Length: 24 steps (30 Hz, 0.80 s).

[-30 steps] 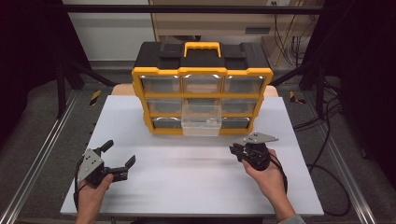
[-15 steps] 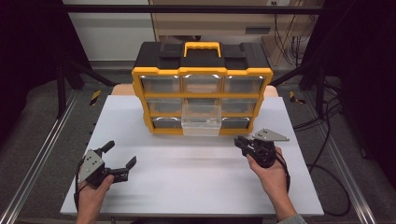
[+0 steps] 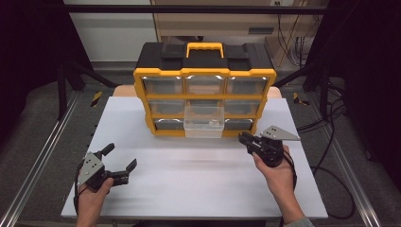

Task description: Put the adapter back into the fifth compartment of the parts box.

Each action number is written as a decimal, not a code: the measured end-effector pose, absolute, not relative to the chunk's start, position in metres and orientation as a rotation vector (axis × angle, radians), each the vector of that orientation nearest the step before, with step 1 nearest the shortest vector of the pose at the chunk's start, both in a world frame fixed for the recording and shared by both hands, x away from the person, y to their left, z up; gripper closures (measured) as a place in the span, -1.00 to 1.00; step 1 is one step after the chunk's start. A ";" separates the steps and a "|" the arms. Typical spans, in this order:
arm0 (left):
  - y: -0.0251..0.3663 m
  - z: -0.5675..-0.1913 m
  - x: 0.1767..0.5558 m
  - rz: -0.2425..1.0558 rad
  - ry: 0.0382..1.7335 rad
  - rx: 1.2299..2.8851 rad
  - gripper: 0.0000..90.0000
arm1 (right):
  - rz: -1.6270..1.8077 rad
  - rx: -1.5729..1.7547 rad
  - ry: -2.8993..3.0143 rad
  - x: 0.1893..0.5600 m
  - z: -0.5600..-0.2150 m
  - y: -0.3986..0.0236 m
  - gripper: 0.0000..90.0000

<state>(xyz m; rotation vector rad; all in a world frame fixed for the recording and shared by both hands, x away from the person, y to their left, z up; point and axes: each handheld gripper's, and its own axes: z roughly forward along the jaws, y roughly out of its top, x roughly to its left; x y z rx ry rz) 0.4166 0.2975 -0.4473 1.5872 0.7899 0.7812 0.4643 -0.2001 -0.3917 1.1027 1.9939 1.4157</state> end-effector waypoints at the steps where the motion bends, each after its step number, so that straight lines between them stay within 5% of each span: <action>1: 0.297 -0.447 0.417 0.780 0.788 1.588 -0.98 | 1.411 1.106 1.995 0.465 -0.390 -0.199 0.70; 24: 0.296 -0.447 0.416 0.773 0.781 1.591 -0.98 | 1.456 1.032 1.961 0.480 -0.332 -0.184 0.70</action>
